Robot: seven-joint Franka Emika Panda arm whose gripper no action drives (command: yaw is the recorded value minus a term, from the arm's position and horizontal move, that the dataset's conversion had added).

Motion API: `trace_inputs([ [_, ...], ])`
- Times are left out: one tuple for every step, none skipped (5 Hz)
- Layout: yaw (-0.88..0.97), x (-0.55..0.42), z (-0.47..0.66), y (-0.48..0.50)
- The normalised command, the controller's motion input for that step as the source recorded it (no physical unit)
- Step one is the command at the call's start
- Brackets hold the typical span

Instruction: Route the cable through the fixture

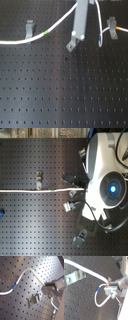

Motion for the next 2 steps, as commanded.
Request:
trace_inputs([
  [0.43,-0.197,0.15,-0.194],
  [0.61,-0.086,0.12,-0.057],
])
